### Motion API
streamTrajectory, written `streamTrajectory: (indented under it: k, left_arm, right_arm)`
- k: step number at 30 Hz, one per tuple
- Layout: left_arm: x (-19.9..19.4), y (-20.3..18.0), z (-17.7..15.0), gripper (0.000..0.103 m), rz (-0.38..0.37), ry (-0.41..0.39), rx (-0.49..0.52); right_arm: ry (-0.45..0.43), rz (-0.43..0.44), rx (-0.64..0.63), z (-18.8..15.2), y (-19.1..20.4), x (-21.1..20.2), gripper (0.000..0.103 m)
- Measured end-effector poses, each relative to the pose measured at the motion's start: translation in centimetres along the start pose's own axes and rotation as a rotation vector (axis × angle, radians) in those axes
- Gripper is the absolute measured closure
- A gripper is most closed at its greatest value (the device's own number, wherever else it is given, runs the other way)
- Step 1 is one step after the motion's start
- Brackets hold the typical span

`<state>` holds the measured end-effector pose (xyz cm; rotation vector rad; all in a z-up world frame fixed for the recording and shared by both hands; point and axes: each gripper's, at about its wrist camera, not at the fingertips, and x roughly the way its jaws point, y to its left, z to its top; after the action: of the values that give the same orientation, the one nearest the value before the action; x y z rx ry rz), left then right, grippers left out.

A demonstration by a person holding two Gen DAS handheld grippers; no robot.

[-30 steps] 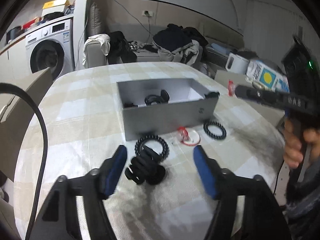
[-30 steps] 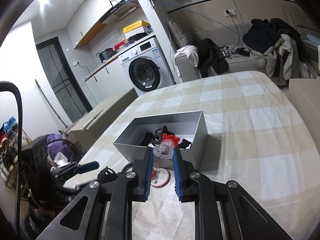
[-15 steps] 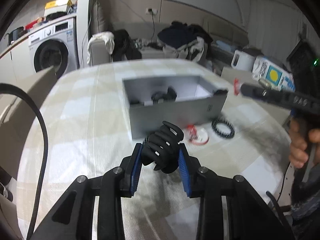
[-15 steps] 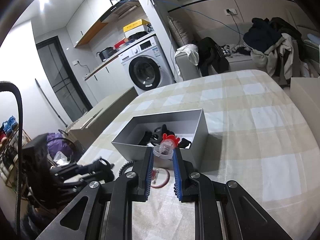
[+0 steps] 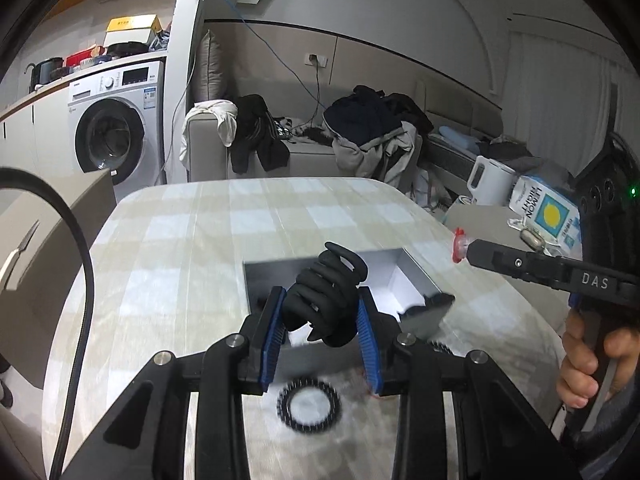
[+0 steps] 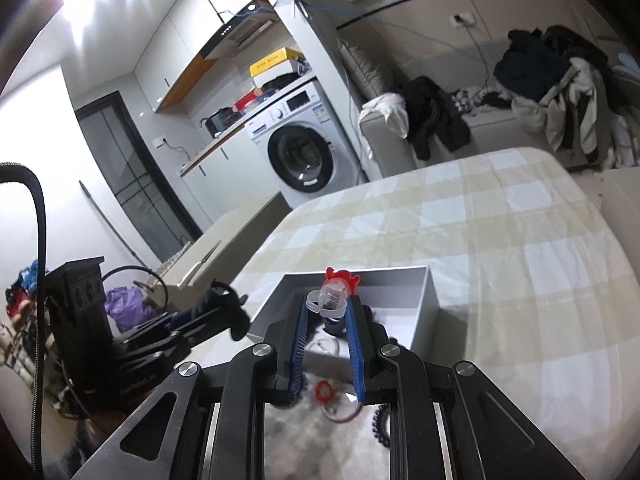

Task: Organize jewelry
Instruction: 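Lower both held items into the grey box and open both tools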

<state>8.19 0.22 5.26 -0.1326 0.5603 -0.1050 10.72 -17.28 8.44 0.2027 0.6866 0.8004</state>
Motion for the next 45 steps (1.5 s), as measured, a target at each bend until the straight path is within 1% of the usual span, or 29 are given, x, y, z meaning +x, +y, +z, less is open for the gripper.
streamTrajectory:
  k: [4,8,10,13,16,19,22,24,25,27,28,29,30,31,32,33,34,35,38,41,43,45]
  left_arm:
    - [1.1,0.2,0.3,0.074,0.001,0.014,-0.013]
    - [2.3,0.4,0.1,0.074,0.029,0.040,-0.010]
    - [2.6,0.7,0.1,0.074,0.037,0.051,-0.008]
    - [3.0,1.0,0.4,0.074,0.059,0.063,-0.012]
    - [3.6,1.3,0.7,0.074,0.059,0.088,-0.033]
    - [3.9,0.8,0.5,0.074,0.067,0.102,-0.011]
    - [4.1,0.5,0.3,0.074,0.060,0.113,-0.010]
    - [4.2,0.5,0.3,0.074,0.047,0.123,-0.025]
    - [4.0,0.5,0.2,0.074,0.033,0.121,-0.026]
    - [3.7,0.5,0.3,0.067,0.027,0.111,-0.024]
    - [3.3,0.4,0.3,0.056,0.020,0.106,-0.021]
    - [3.1,0.4,0.3,0.042,0.013,0.102,-0.018]
    - [2.6,0.4,0.2,0.036,0.006,0.097,-0.016]
    - [2.1,0.4,0.2,0.024,0.004,0.093,-0.016]
    - [1.8,0.5,0.2,0.017,0.001,0.087,-0.017]
    - [1.1,0.6,0.0,0.015,-0.002,0.073,-0.022]
    - [0.6,0.7,-0.2,0.011,-0.009,0.061,-0.025]
    - [0.0,0.9,-0.6,0.001,-0.019,0.047,-0.029]
    - [-1.4,1.0,-1.7,0.001,-0.044,0.018,-0.028]
    - [-2.0,0.3,-2.9,0.001,-0.031,0.033,0.000]
    - [-1.8,-0.2,-3.8,0.001,-0.027,0.050,0.018]
    - [-1.3,-0.6,-4.5,0.001,-0.010,0.071,0.040]
  right_arm:
    - [0.035,-0.011,0.010,0.6,-0.6,1.4,0.085]
    - [0.117,-0.001,0.079,0.6,-2.0,3.2,0.085]
    - [0.144,-0.001,0.089,0.5,-2.2,3.5,0.085]
    - [0.152,-0.016,0.082,0.4,-2.3,3.6,0.085]
    - [0.163,-0.015,0.079,0.1,-2.4,4.0,0.084]
    - [0.180,-0.028,0.060,-0.4,-2.5,4.6,0.084]
    - [0.182,-0.018,0.089,-0.7,-3.1,4.9,0.082]
    - [0.180,0.008,0.110,-0.6,-3.3,4.9,0.078]
    - [0.171,0.011,0.114,-0.5,-3.2,4.7,0.072]
    - [0.139,0.005,0.111,-0.4,-3.1,4.0,0.064]
    - [0.128,0.003,0.109,-0.3,-3.0,3.7,0.056]
    - [0.116,0.006,0.107,-0.2,-2.8,3.3,0.047]
    - [0.108,0.007,0.105,-0.1,-2.7,2.9,0.041]
    - [0.106,0.007,0.100,0.0,-2.6,2.6,0.029]
    - [0.111,0.006,0.084,-0.1,-2.4,2.2,0.020]
    - [0.114,0.004,0.069,-0.3,-2.2,1.8,0.016]
    - [0.118,0.001,0.055,-0.6,-2.1,1.5,0.006]
    - [0.116,-0.006,0.036,-1.1,-1.9,1.0,0.000]
    - [0.101,-0.055,-0.033,-2.4,-1.4,0.3,0.000]
    - [0.093,-0.105,-0.103,-3.9,-0.6,-0.4,0.000]
    - [0.094,-0.121,-0.125,-4.8,-0.7,-0.6,0.000]
    - [0.120,-0.138,-0.117,-5.5,-1.2,-0.3,0.000]
